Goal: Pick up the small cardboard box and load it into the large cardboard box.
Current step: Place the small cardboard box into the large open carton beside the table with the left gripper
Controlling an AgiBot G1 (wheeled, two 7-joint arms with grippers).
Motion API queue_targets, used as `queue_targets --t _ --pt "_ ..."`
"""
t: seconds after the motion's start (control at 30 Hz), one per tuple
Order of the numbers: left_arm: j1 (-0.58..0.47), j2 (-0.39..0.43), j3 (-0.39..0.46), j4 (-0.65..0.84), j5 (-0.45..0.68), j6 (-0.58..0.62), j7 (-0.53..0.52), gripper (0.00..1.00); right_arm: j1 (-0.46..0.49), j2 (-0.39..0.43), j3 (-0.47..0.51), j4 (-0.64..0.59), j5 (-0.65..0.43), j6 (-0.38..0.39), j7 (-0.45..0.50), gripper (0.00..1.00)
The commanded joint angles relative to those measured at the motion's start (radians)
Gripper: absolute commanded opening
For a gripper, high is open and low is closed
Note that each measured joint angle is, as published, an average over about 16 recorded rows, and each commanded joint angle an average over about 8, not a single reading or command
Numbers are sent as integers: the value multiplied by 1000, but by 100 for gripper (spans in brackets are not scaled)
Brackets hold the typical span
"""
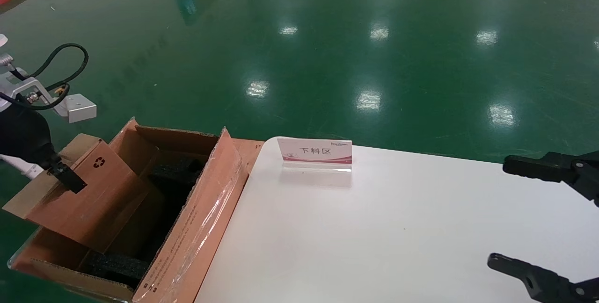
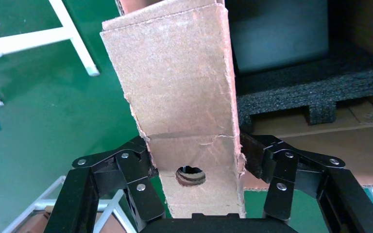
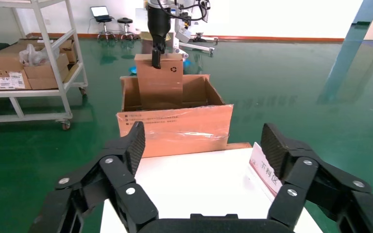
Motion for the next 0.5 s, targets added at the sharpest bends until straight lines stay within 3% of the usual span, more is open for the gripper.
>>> queue_targets --t 0.03,0.5 --pt "14 6 0 15 -1 -1 1 0 0 0 0 0 0 0 0 100" --pt "81 45 -1 84 -4 0 -15 0 0 0 -1 0 1 0 0 100"
